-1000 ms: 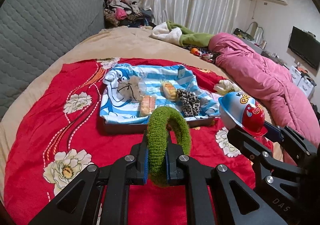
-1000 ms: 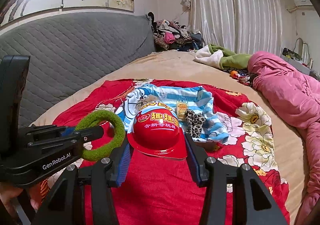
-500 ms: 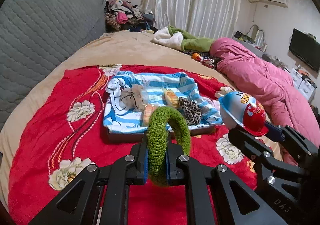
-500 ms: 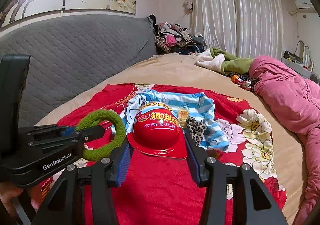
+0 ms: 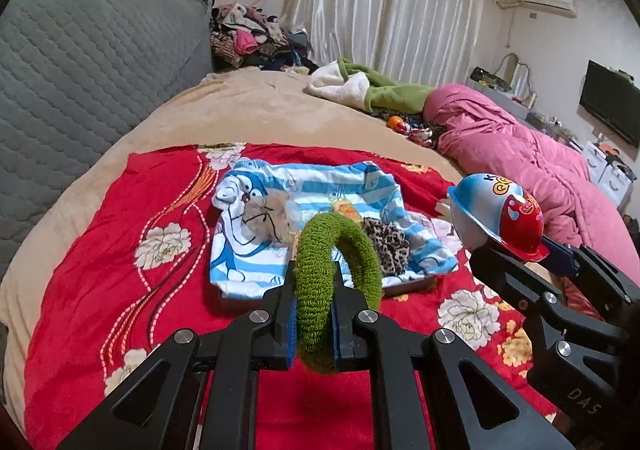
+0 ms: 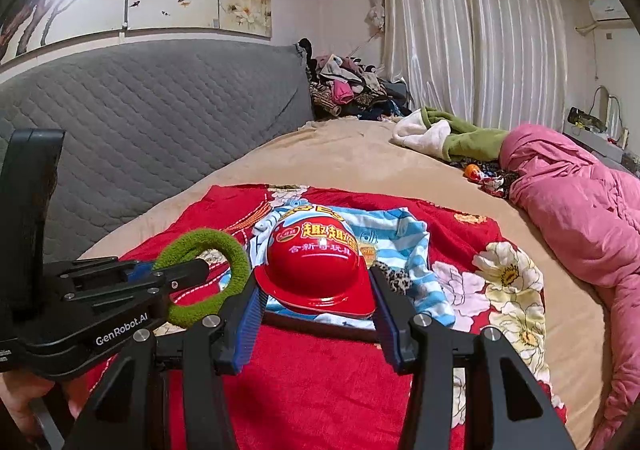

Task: Organize objects
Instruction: 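Lift the green ring and egg toy and carry both toward the tray, then lower the ring onto the shirt with left while right lowers the egg toy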

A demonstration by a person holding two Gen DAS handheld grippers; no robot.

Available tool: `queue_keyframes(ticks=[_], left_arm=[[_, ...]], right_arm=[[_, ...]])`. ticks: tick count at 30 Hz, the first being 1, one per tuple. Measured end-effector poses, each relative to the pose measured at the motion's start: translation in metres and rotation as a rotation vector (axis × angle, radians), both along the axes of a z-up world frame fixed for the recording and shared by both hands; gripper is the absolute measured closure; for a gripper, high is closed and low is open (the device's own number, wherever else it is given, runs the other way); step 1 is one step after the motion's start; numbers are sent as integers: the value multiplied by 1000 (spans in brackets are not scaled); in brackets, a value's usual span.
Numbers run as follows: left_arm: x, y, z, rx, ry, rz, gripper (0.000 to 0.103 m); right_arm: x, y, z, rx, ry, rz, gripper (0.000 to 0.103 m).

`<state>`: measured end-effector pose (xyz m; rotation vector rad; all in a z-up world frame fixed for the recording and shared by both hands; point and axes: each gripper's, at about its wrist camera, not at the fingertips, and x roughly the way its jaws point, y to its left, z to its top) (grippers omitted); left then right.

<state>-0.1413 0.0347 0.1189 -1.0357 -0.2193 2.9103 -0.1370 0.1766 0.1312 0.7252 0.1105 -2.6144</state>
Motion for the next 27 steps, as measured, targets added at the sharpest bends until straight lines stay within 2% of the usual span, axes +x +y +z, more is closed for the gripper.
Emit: queue_keyframes(ticks=[27], left_arm=[[-72,-12,3,-10,10,6,91]], right_arm=[[-59,-20,8,0,27,13,53]])
